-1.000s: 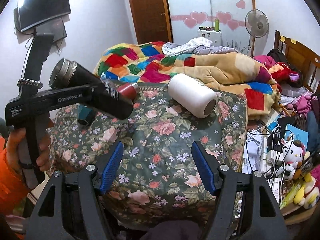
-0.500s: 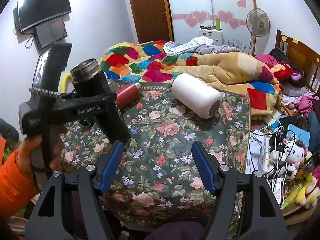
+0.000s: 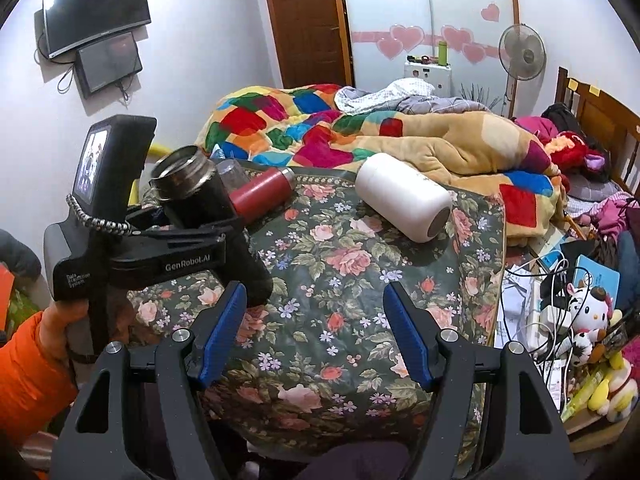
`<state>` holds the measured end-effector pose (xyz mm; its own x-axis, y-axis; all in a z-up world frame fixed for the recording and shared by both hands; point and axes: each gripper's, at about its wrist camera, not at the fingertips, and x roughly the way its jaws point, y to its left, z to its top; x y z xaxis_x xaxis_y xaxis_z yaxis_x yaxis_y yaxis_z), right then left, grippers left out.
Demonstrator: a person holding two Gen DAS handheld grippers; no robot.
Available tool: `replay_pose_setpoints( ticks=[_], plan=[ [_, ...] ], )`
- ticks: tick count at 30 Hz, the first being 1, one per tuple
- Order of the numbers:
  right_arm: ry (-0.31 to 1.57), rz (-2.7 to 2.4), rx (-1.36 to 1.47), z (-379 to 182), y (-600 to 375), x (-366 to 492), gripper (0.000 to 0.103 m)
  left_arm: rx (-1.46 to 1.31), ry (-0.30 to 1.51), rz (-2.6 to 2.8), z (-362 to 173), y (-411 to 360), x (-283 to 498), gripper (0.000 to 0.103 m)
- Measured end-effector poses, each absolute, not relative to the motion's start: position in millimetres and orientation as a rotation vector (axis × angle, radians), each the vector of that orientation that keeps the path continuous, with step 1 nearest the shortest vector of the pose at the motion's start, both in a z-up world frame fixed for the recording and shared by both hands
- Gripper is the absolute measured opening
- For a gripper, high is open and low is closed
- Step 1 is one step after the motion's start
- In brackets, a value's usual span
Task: Flip cup upright
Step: 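Rotate the thermos upright in the left gripper and lower it onto the bed, then open the left gripper and pull both tools back from the thermos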
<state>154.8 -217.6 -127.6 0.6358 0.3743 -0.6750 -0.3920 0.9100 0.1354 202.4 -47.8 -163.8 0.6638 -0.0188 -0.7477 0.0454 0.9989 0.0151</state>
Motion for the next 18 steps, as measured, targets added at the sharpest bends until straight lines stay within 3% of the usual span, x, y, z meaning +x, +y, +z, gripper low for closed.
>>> replay_pose_setpoints(
  ticks=[5,13,18],
  plan=[
    [0.710,0.440,-0.027,-107.5,-214.4,141.6,0.068,0.030,0.770,-0.067,-133.3,-45.0,166.7,0.069],
    [0.515,0.421,0.001,-52.1,-210.9,103.8,0.068,-0.018,0.474,-0.056,-48.2,-27.7,82.5,0.081],
    [0.378,0.411,0.061,-19.9,-214.0,75.8,0.068,-0.007,0.292,-0.031,-5.3,-18.6,35.7,0.083]
  ],
)
